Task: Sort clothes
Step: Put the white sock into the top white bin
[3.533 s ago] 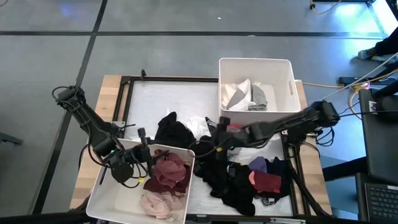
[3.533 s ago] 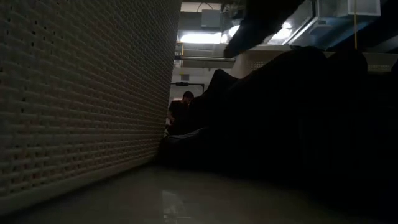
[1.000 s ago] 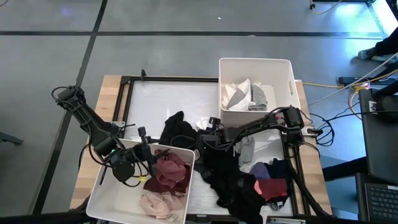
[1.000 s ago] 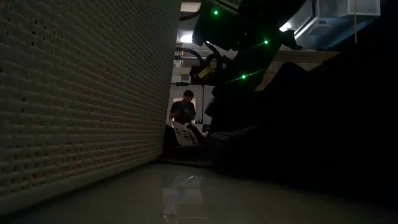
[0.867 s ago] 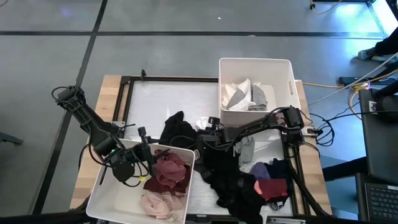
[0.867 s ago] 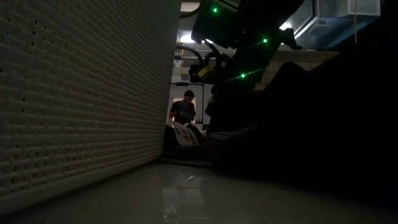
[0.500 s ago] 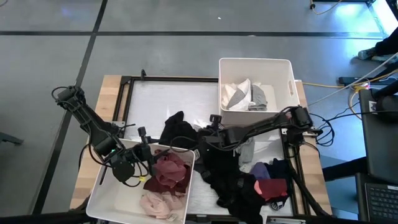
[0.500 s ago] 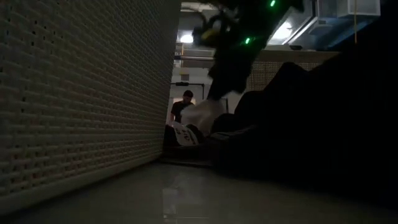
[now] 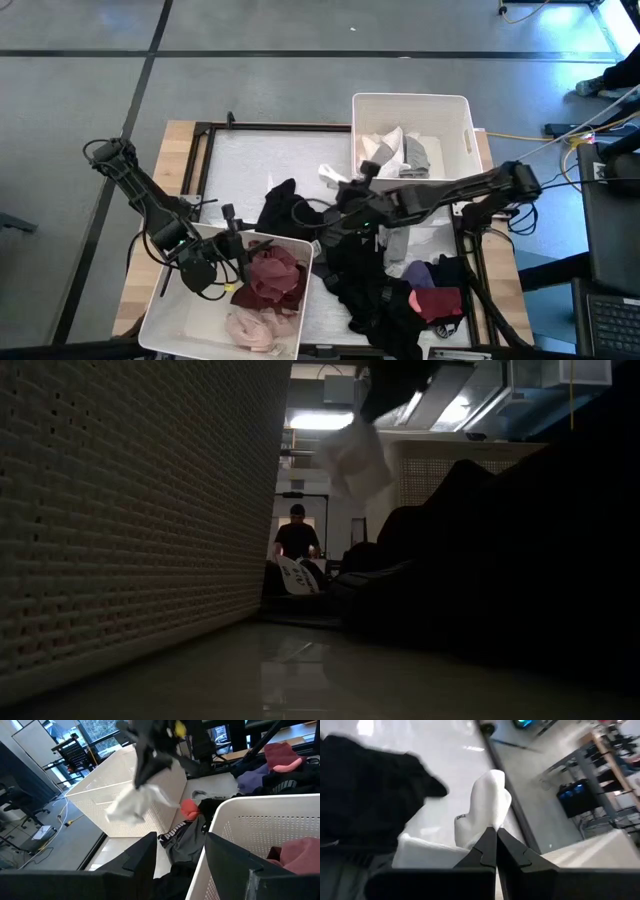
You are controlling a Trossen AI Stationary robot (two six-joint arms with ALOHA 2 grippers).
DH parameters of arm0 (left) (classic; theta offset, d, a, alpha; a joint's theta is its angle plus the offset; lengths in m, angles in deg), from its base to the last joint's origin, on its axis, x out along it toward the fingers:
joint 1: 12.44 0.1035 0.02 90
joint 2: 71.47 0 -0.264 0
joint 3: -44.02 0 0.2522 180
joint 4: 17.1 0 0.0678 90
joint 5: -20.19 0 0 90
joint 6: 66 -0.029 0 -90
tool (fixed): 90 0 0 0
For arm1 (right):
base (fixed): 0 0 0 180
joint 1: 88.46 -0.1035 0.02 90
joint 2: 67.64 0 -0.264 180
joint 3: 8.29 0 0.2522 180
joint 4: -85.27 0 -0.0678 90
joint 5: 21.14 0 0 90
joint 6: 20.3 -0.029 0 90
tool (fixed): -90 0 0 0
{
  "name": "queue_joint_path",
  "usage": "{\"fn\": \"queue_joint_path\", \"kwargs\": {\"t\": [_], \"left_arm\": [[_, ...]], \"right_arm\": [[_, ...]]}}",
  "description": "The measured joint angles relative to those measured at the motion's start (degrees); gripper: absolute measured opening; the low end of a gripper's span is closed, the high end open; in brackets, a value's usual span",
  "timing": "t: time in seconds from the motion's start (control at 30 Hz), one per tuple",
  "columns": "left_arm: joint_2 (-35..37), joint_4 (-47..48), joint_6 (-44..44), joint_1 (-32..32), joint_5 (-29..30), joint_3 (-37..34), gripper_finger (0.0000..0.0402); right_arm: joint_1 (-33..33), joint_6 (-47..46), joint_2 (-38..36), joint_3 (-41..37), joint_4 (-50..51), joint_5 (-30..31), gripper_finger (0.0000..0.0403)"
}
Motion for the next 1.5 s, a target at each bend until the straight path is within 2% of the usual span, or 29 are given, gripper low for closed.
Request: {"fn": "queue_joint_path", "kwargs": {"t": [0.27,0.4,0.5,0.6,0.77,0.87,1.03,1.23,1.5], "left_arm": [[0.0,0.0,-0.1,0.0,0.0,0.0,0.0156],[0.0,0.0,0.0,0.0,0.0,0.0,0.0156],[0.0,0.0,0.0,0.0,0.0,0.0,0.0156],[0.0,0.0,0.0,0.0,0.0,0.0,0.0156],[0.0,0.0,0.0,0.0,0.0,0.0,0.0156],[0.0,0.0,0.0,0.0,0.0,0.0,0.0156],[0.0,0.0,0.0,0.0,0.0,0.0,0.0156],[0.0,0.0,-0.1,0.0,0.0,0.0,0.0156],[0.0,0.0,0.0,0.0,0.0,0.0,0.0156]], "right_arm": [[0.0,2.8,-9.8,0.0,0.4,6.6,0.0008],[0.0,4.2,-14.0,0.0,1.7,11.9,0.0009],[1.0,3.5,-16.9,0.0,5.6,14.7,0.0009],[3.1,-1.9,-19.2,0.0,12.5,14.7,0.0009],[8.7,-13.9,-20.7,-0.3,27.9,11.2,0.0009],[12.0,-17.5,-20.7,-2.1,32.5,10.9,0.0009],[18.4,-18.2,-20.7,-6.1,32.4,9.0,0.001],[24.6,-18.6,-20.5,-9.1,30.3,3.4,0.001],[27.9,-18.7,-20.4,-9.1,29.4,-2.9,0.0021]]}}
